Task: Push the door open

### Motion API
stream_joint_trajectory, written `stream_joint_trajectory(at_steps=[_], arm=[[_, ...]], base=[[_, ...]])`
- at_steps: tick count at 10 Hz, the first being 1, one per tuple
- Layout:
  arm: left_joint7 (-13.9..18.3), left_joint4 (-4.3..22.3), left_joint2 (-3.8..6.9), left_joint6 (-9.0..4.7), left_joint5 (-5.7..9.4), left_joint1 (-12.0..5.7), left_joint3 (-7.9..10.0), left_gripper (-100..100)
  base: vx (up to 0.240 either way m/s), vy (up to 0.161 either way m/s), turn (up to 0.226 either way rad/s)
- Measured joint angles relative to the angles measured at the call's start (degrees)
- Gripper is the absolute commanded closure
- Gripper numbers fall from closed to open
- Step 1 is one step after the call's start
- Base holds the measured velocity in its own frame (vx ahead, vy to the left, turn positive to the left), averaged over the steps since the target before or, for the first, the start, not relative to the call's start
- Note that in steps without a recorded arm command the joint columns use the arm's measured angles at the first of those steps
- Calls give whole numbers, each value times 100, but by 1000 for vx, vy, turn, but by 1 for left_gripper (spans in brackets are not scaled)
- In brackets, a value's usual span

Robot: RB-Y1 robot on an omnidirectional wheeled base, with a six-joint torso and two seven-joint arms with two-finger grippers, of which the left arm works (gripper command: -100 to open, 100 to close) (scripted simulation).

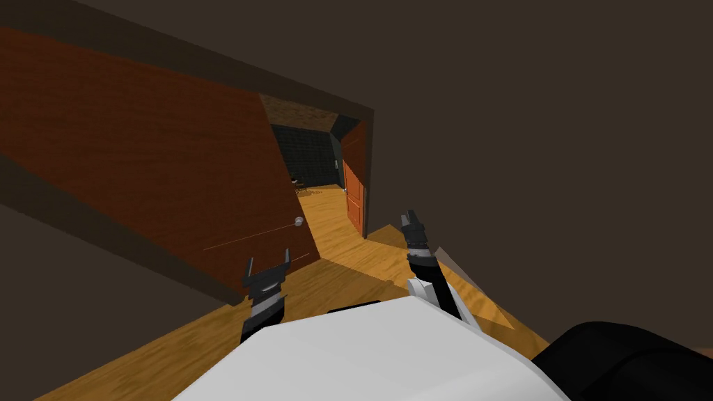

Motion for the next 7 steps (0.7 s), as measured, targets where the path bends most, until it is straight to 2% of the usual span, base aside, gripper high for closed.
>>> stream_joint_trajectory(at_steps=[4,7], arm=[[340,393,68,-259,446,49,-136,-100],[619,755,133,-458,798,23,-204,-100]], base=[[83,55,-158],[76,57,-153]])
